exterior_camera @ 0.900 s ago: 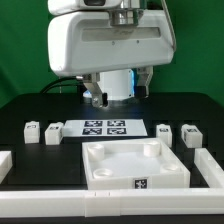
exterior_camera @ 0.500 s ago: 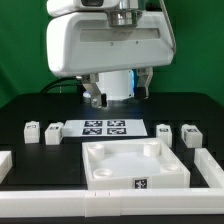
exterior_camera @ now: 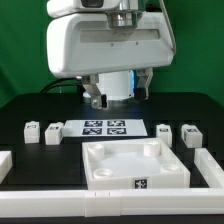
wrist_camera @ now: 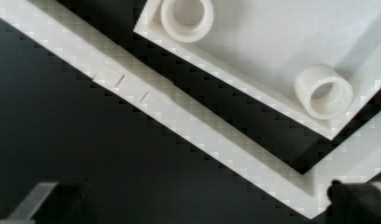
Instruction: Assemble one leg
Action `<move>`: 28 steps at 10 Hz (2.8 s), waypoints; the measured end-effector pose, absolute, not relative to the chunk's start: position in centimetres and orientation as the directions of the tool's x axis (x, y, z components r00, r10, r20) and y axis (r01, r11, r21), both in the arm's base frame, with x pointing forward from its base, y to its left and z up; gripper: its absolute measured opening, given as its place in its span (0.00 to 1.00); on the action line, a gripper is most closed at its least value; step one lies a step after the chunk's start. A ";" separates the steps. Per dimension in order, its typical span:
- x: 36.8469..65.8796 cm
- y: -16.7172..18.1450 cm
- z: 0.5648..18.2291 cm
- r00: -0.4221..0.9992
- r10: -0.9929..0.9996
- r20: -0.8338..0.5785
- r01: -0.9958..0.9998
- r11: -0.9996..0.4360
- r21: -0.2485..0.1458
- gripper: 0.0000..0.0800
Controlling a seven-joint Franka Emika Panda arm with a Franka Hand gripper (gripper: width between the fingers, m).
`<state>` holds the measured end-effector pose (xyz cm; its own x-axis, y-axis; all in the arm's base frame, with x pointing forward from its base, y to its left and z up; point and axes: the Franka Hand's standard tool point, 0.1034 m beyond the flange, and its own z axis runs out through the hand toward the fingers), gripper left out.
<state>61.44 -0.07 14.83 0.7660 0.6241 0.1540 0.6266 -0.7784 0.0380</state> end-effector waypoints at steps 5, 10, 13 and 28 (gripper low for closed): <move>55.4 -0.1 10.2 0.443 0.896 0.021 0.895 -0.444 0.037 0.81; 54.8 -1.1 9.6 0.433 0.900 0.043 0.900 -0.434 0.043 0.81; 50.5 -3.0 6.5 0.219 0.974 0.054 0.970 -0.223 0.095 0.81; 45.5 2.4 1.2 -0.101 0.995 0.001 0.992 0.101 0.079 0.81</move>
Offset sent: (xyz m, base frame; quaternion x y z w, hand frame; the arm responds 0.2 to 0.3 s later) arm -0.0252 0.0013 -0.0293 0.0408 -0.0802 -0.2890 0.9531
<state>45.53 2.44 1.19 -0.1013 0.9949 0.0009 0.9917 0.1009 0.0792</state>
